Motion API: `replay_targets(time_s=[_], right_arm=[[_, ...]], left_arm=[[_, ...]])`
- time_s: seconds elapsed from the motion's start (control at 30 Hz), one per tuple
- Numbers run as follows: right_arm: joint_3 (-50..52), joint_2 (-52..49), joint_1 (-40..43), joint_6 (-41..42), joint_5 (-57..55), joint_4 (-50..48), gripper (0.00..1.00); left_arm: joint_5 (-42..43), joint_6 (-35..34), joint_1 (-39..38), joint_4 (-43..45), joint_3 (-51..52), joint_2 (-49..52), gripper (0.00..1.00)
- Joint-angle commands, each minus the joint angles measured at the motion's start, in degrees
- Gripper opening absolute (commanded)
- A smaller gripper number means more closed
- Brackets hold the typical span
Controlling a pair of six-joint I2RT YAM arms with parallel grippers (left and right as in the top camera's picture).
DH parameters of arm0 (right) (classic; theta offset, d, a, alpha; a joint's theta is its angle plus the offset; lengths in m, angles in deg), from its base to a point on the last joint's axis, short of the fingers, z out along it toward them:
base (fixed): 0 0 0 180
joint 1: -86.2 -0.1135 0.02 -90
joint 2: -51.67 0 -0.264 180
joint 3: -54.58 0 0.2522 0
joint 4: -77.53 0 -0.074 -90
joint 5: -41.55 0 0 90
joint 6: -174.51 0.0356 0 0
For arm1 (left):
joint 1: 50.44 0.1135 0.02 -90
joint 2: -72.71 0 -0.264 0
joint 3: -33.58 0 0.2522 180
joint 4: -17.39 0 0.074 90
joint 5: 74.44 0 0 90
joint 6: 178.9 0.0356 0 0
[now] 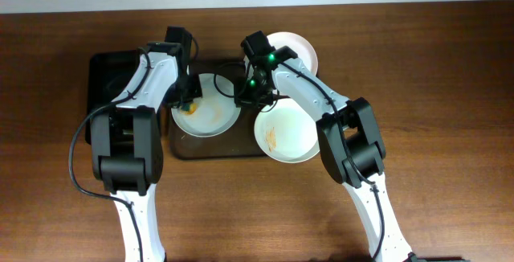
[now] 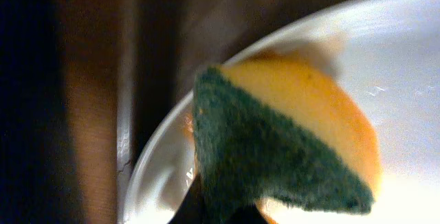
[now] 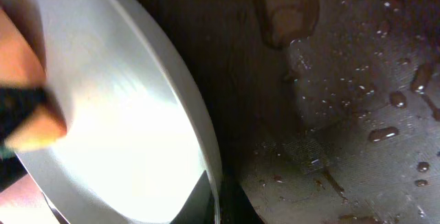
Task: Clean dirty plates on tray and stack at the side
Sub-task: 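Scrub the left plate with the sponge in the left gripper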
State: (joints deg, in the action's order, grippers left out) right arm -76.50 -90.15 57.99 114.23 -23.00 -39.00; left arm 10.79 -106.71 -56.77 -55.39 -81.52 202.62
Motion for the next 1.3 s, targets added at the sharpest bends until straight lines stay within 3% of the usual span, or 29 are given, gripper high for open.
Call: replay_targets(time_s=[0.0, 0.07, 0.13, 0.17, 0.3, 0.37, 0.4, 0.6, 0.63, 0.67, 0.77, 0.87, 0.97, 1.03, 1.13, 1.27], right_arm=[[0.09, -1.44, 0.15, -0.57, -0.33, 0.42, 0.04], [0.09, -1.44, 0.15, -0.57, -0.31, 0.44, 0.04], [0.09, -1.44, 0.15, -0.57, -0.31, 0.44, 0.04], [0.09, -1.44, 0.15, -0.57, -0.31, 0.44, 0.04], [0.09, -1.44, 0.15, -0.57, -0.13, 0.46, 0.04], [0.09, -1.44, 0.22, -0.55, 1.22, 0.26, 0.04], [0.09, -1.44, 0.39, -0.52, 2.51, -0.11, 0.04], [0.61, -1.99, 2.47, 0.76, 6.51, -0.48, 0.04], [0.66, -1.99, 2.45, 0.76, 6.51, -0.63, 0.04], [0.66, -1.99, 2.47, 0.76, 6.51, -0.68, 0.04], [0.66, -1.99, 2.45, 0.76, 6.54, -0.66, 0.04], [0.66, -1.99, 2.45, 0.74, 6.75, -0.63, 0.04], [0.66, -1.99, 2.45, 0.72, 6.93, -0.63, 0.04], [0.66, -1.99, 2.45, 0.72, 6.93, -0.63, 0.04], [0.66, -1.99, 2.45, 0.72, 6.91, -0.66, 0.04], [0.66, -1.99, 2.45, 0.7, 6.93, -0.66, 0.04]], left_arm=[[-0.87, 5.01, 0.72, -7.78, 1.44, 1.4, 0.01], [22.62, 22.77, 0.72, -10.45, 1.44, 1.4, 0.01], [34.01, 29.11, 0.72, -8.57, 1.44, 1.4, 0.01], [36.02, 29.07, 0.72, -5.92, 1.44, 1.4, 0.01], [36.0, 22.08, 0.98, 5.84, 1.44, 1.4, 0.01], [28.5, 13.51, 1.44, 8.24, 1.44, 1.4, 0.01], [26.12, 12.59, 1.95, 7.82, 1.44, 1.4, 0.01], [23.39, 12.63, 3.89, 6.73, 4.66, 2.03, 0.01], [26.56, 12.72, 3.74, 4.24, 4.72, 3.1, 0.01], [31.98, 18.16, 2.84, -0.85, 4.72, 3.72, 0.01], [44.54, 29.33, 0.83, -5.18, 4.72, 3.91, 0.01], [46.1, 27.54, 1.64, 1.11, 4.7, 3.91, 0.01], [42.69, 19.71, 4.85, 11.61, 4.7, 4.13, 0.01], [25.33, 9.03, 6.27, 14.29, 4.7, 4.13, 0.01], [7.87, 6.47, 5.33, 6.29, 4.66, 4.13, 0.01], [3.41, 7.15, 1.57, -5.53, 3.89, 4.13, 0.01]])
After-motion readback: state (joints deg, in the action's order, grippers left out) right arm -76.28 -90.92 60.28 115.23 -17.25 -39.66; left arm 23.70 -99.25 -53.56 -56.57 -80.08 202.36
